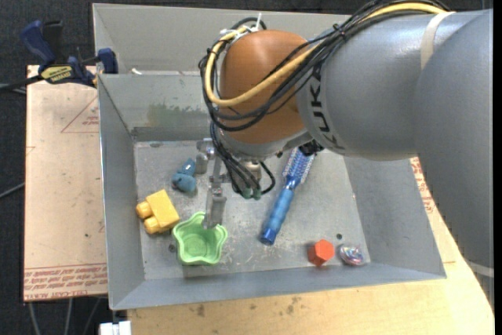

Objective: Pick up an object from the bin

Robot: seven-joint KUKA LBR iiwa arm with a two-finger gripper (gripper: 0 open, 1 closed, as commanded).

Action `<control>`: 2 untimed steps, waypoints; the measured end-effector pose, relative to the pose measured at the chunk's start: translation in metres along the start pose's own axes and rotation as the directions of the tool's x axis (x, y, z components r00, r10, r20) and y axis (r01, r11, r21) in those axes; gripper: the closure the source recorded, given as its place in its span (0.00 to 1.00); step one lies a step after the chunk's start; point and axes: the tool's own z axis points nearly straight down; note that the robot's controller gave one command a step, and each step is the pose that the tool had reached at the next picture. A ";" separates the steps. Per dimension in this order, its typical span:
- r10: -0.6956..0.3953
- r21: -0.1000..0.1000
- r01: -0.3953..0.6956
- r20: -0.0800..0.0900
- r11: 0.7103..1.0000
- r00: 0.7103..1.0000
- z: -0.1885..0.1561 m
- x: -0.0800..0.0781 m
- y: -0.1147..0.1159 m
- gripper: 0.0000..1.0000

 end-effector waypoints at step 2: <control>-0.379 0.000 0.379 0.003 0.925 0.925 0.110 0.044 -0.022 1.00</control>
Offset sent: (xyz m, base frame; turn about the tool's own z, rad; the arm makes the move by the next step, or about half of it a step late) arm -0.0456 -0.0231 -0.1104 -0.3918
